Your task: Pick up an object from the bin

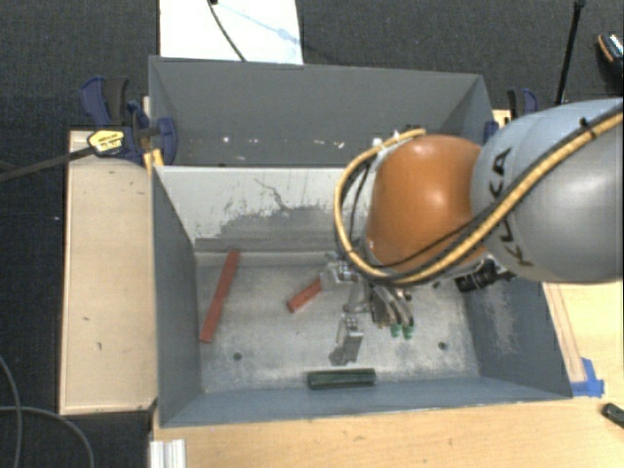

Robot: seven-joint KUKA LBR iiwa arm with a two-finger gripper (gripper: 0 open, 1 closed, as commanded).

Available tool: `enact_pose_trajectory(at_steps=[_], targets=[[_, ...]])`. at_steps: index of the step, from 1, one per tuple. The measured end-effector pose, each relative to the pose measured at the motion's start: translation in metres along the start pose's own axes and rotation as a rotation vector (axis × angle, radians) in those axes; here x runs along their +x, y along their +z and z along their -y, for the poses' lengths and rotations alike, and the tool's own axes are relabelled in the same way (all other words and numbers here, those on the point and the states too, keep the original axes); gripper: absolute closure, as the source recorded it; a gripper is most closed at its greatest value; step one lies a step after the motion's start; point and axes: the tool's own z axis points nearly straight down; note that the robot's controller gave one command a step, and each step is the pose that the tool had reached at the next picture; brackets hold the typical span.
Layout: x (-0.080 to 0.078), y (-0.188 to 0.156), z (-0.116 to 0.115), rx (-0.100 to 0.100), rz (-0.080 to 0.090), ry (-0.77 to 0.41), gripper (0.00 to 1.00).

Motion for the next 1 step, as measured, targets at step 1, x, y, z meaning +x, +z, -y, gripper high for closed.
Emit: enact_pose_trajectory(at_steps=[1], targets=[[-0.0519,0.1049,0.0114,0.002,-0.006,-0.277,0.0]])
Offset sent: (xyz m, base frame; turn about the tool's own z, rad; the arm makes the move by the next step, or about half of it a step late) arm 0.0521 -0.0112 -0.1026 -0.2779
